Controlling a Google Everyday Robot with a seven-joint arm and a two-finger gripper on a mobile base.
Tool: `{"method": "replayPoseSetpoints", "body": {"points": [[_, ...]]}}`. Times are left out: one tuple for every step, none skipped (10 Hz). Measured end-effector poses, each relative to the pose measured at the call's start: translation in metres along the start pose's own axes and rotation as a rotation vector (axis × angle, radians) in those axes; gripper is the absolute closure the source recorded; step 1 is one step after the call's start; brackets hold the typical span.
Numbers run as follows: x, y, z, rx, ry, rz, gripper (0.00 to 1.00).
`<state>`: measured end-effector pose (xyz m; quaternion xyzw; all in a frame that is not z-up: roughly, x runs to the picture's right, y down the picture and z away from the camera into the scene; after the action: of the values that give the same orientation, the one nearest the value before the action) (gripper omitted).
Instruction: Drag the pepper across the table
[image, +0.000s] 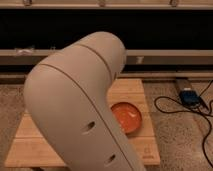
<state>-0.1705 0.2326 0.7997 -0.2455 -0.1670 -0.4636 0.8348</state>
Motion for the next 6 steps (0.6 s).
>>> {"method": "replayPoseSetpoints", "body": {"points": [[0.005, 0.011, 0.001, 0.004, -0.002, 0.030, 0.82], [0.009, 0.024, 0.001, 0.010, -0.006, 0.067, 0.69], [0.013, 0.033, 0.002, 0.015, -0.008, 0.097, 0.60], [0.016, 0.041, 0.002, 0.020, -0.011, 0.121, 0.51], [0.019, 0.049, 0.002, 0.029, -0.013, 0.148, 0.41], [0.023, 0.060, 0.002, 0.039, -0.014, 0.178, 0.31]]}}
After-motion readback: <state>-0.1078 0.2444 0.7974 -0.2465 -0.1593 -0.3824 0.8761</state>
